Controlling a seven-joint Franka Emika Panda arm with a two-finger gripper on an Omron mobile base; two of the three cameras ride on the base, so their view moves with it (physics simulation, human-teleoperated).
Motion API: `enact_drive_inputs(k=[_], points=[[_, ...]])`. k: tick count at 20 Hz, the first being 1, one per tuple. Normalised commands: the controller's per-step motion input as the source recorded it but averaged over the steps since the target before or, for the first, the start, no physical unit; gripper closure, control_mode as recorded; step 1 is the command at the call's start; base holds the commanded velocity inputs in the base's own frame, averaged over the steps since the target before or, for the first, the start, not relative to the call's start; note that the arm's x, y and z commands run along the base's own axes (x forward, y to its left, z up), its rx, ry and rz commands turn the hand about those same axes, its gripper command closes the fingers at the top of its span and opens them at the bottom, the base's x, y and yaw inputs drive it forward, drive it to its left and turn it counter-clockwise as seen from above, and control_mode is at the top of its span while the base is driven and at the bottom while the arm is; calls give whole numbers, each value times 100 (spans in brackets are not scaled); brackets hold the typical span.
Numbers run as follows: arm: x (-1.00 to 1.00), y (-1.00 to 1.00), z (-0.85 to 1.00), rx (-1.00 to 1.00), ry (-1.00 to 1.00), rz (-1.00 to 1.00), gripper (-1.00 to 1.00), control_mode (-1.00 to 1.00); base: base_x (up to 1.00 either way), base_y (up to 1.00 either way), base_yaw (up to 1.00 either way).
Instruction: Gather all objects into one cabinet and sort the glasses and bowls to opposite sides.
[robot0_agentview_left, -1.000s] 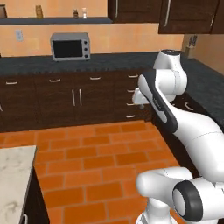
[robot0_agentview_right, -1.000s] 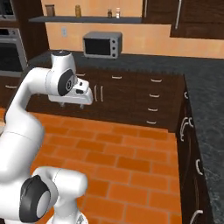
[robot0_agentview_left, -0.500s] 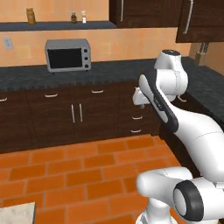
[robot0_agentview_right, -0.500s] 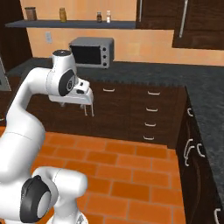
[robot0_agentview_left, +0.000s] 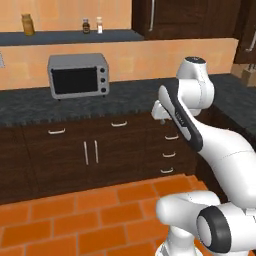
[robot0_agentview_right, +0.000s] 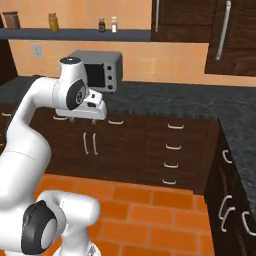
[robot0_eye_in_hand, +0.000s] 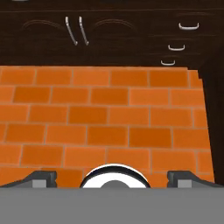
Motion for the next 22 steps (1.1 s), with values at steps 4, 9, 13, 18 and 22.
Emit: enact_drive_inputs(k=[4, 9, 13, 18, 22], points=[[0, 0, 0, 0, 0, 0, -100, 100, 100, 9, -16], [0, 0, 0, 0, 0, 0, -100, 100, 66, -15, -38], [0, 0, 0, 0, 0, 0, -100, 100, 41, -19, -59], [0, 0, 0, 0, 0, 0, -100, 100, 87, 39, -46], [0, 0, 0, 0, 0, 0, -100, 100, 100, 22, -25]])
